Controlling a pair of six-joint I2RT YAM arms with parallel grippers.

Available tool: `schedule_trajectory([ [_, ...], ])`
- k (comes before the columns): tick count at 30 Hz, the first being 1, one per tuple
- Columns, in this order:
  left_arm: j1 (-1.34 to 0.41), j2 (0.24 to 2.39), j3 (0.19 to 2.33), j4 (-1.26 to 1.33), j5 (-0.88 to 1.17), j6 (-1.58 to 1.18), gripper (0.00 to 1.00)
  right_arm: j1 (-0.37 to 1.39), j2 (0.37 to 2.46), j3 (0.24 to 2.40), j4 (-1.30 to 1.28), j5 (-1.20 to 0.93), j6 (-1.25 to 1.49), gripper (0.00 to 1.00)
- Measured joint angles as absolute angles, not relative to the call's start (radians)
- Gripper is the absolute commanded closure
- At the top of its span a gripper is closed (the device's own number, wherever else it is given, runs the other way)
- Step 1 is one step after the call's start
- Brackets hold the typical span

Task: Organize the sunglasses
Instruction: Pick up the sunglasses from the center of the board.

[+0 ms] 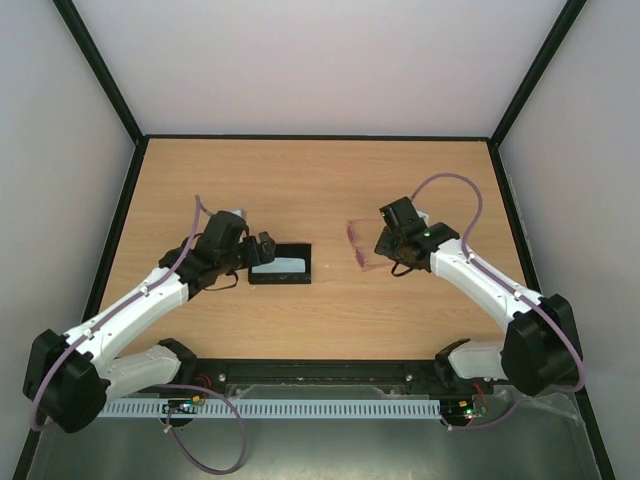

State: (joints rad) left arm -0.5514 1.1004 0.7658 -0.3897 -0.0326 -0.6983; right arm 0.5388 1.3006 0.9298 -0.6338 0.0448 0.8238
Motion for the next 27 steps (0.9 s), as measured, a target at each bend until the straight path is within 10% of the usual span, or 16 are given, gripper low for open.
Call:
schedule_trajectory([
  [27,-0.547,1.019,0.667,-0.34,0.072,-0.694,0.01,0.372,1.569,0.857,-0.516,-0.042,1.001,0.62],
])
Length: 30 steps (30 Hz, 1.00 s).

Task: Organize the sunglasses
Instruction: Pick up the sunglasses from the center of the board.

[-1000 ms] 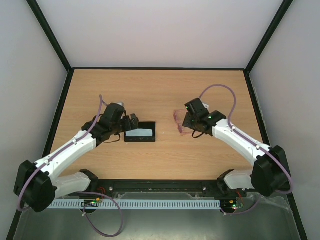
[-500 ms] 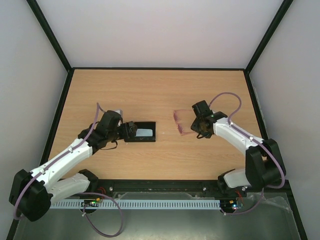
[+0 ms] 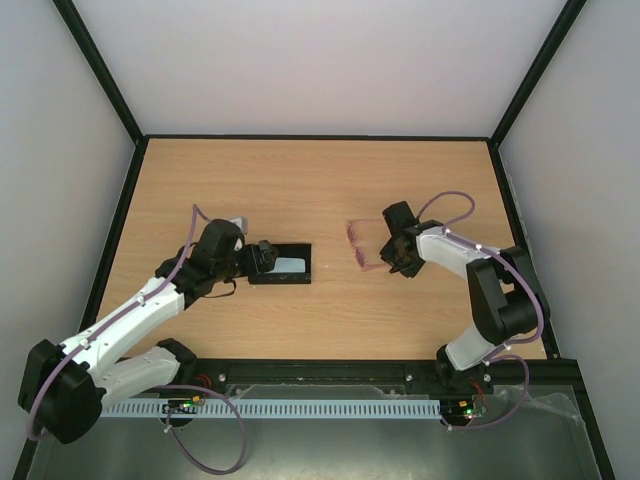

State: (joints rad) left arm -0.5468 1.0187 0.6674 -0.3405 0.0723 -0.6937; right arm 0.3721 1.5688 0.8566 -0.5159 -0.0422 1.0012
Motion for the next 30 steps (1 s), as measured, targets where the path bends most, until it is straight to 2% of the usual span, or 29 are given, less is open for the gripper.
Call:
schedule_trajectory([
  [4,-0.537,1.019,0.661,-0.324,0.084,-0.691,0.01,0.372,1.603,0.861,-0.499,-0.053,1.013,0.69],
  [7,-0.527,1.02,0.653,-0.319,0.093,-0.686,0.01,0.372,1.615,0.861,-0.485,-0.057,1.019,0.79],
  [10,-0.516,1.024,0.653,-0.315,0.101,-0.682,0.01,0.372,1.621,0.863,-0.473,-0.062,1.024,0.84],
  [14,-0.505,1.028,0.653,-0.305,0.11,-0.677,0.01,0.372,1.633,0.87,-0.459,-0.064,1.028,0.98],
  [24,-0.503,1.039,0.653,-0.305,0.129,-0.659,0.01,0.372,1.651,0.945,-0.501,0.004,0.942,0.99],
  [30,-0.503,1.06,0.722,-0.358,0.126,-0.609,0.01,0.392,1.559,0.98,-0.544,0.037,0.804,0.99],
])
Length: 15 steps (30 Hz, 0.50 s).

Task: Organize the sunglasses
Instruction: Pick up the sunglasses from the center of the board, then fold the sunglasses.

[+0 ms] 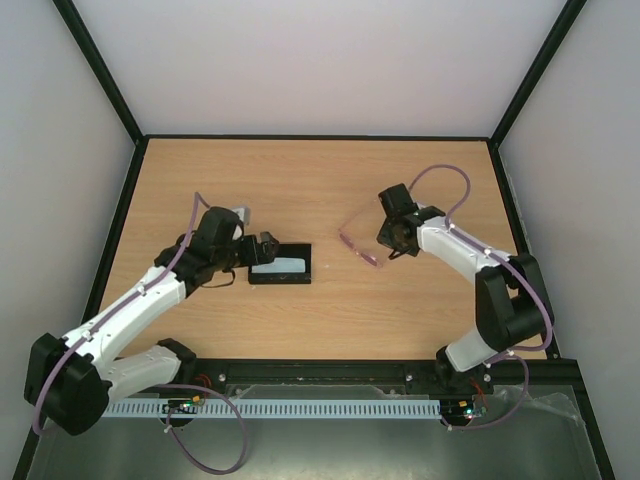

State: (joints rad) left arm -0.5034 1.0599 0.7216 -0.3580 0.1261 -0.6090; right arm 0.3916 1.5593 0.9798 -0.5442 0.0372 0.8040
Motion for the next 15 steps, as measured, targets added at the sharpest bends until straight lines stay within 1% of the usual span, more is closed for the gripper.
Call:
schedule_trajectory([
  [3,-0.503,1.091,0.803,-0.388,0.116,-0.581,0.01,0.456,1.54,1.039,-0.585,0.058,0.735,0.99],
  [6,-0.498,1.119,0.862,-0.403,0.115,-0.552,0.01,0.561,1.539,1.095,-0.625,0.067,0.676,0.99],
  [11,-0.491,1.22,0.954,-0.446,0.126,-0.496,0.01,0.706,1.524,1.159,-0.698,0.063,0.609,0.99],
  [15,-0.49,1.248,0.965,-0.487,0.122,-0.473,0.1,0.747,1.473,1.196,-0.751,0.051,0.582,0.99],
])
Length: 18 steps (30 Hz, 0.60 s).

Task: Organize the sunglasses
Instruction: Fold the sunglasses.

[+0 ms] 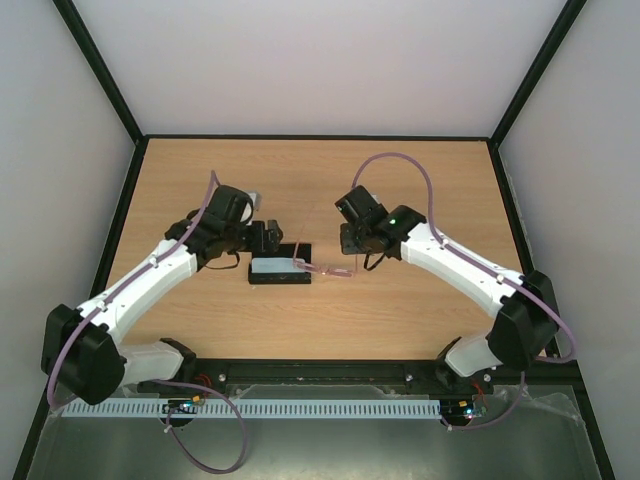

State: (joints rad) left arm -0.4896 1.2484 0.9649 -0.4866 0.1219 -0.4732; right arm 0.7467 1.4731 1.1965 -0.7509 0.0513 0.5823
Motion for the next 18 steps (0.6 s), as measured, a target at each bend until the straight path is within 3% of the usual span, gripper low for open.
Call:
schedule_trajectory([
  [18,-0.668,1.407,1.078,-0.508,0.082,-0.49,0.16,0.826,1.451,1.302,-0.879,0.007,0.519,0.99],
])
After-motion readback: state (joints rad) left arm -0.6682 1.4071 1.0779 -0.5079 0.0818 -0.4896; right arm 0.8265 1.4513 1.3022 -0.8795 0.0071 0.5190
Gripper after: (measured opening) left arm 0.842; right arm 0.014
